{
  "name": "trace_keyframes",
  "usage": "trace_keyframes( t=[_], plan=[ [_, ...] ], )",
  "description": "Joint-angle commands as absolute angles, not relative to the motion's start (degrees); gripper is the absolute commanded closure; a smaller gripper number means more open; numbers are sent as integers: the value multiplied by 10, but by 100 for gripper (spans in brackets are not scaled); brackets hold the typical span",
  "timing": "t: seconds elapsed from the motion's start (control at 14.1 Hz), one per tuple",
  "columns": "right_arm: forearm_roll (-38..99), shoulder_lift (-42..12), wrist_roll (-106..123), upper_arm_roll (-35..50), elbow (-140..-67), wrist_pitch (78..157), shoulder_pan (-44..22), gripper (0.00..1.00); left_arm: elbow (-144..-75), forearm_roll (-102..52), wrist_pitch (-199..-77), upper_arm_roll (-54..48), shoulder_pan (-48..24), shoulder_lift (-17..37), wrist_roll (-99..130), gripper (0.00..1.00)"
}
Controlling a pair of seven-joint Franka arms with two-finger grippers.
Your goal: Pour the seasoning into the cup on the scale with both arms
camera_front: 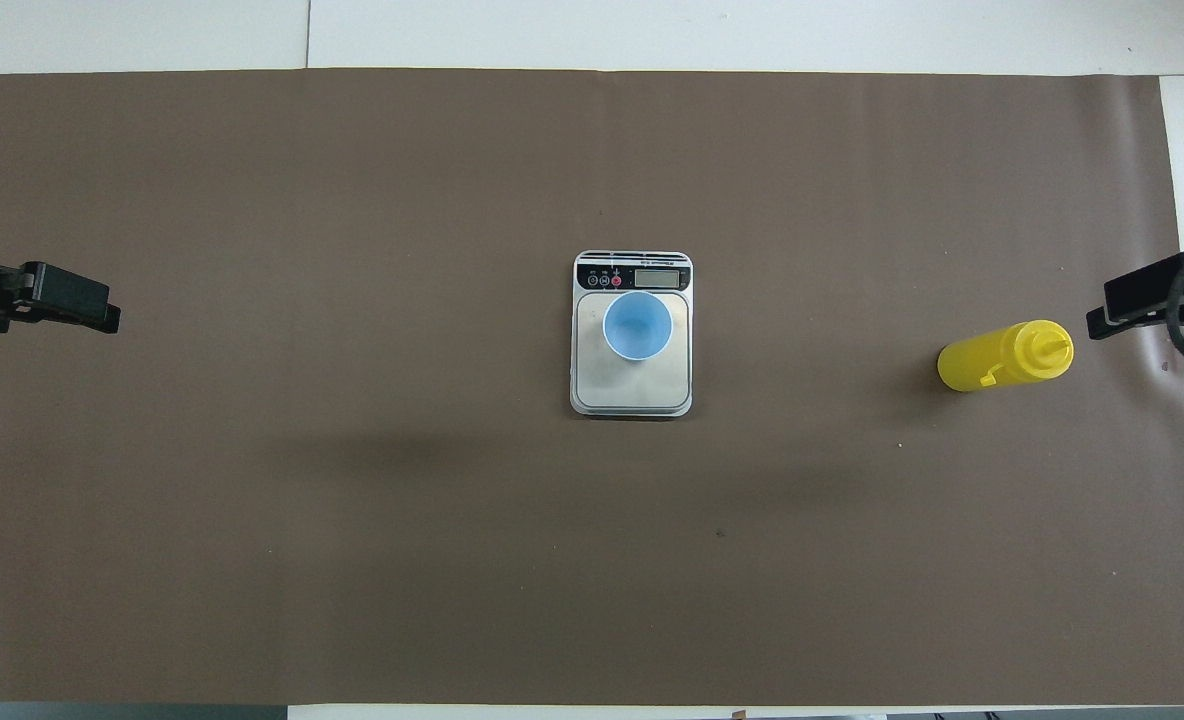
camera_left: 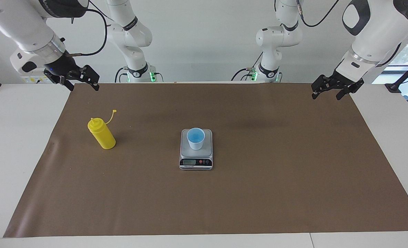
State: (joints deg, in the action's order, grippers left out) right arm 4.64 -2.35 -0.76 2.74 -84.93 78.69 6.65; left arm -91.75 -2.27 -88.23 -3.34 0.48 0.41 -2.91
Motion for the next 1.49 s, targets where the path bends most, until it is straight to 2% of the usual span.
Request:
trace_keyframes(
  t=[0.0,1.42],
  plan=[
    [20,-14,1,-12,-858,792,21,0,-931,-30,-883,-33,9,-10,-33,0],
    [-6,-22,39,-5,-860,789,25,0,-931,-30,-883,-33,9,-10,-33,0]
  ],
)
